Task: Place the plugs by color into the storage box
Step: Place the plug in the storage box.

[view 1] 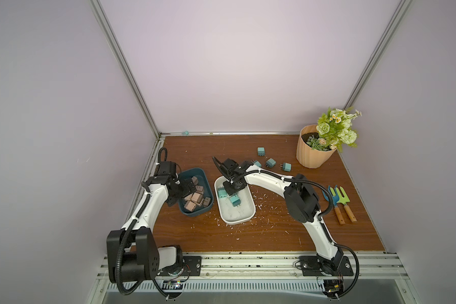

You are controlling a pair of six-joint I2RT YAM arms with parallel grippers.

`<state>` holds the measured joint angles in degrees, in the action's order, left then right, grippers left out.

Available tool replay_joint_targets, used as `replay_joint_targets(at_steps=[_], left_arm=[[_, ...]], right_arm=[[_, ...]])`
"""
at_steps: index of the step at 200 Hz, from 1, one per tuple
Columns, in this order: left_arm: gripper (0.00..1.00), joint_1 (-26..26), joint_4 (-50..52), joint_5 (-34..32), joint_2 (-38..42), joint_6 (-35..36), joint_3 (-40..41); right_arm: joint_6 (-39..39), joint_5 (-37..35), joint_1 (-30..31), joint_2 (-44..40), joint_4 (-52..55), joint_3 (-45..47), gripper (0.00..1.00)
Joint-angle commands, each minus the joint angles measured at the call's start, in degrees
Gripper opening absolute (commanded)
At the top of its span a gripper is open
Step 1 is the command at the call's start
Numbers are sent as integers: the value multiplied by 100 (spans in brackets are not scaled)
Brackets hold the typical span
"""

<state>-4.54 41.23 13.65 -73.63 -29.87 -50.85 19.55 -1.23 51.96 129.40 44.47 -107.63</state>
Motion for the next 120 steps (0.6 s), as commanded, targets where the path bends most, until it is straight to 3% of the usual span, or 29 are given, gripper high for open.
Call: replay_joint_targets(at_steps=[1, 53, 84, 120], left_arm=[[100, 43, 131, -41, -6, 16, 142], [100, 40, 129, -34, -67, 51, -16], [100, 40, 131, -33, -82, 60, -48], [99, 45, 131, -37, -116, 73, -15]], right_arm=[[12, 21, 52, -13, 176, -27, 47], [-26, -157, -8, -173, 828, -1153, 72], [-112, -568, -342, -433, 1295, -1841, 75], [-278, -403, -1292, -507, 1215, -1618, 77]])
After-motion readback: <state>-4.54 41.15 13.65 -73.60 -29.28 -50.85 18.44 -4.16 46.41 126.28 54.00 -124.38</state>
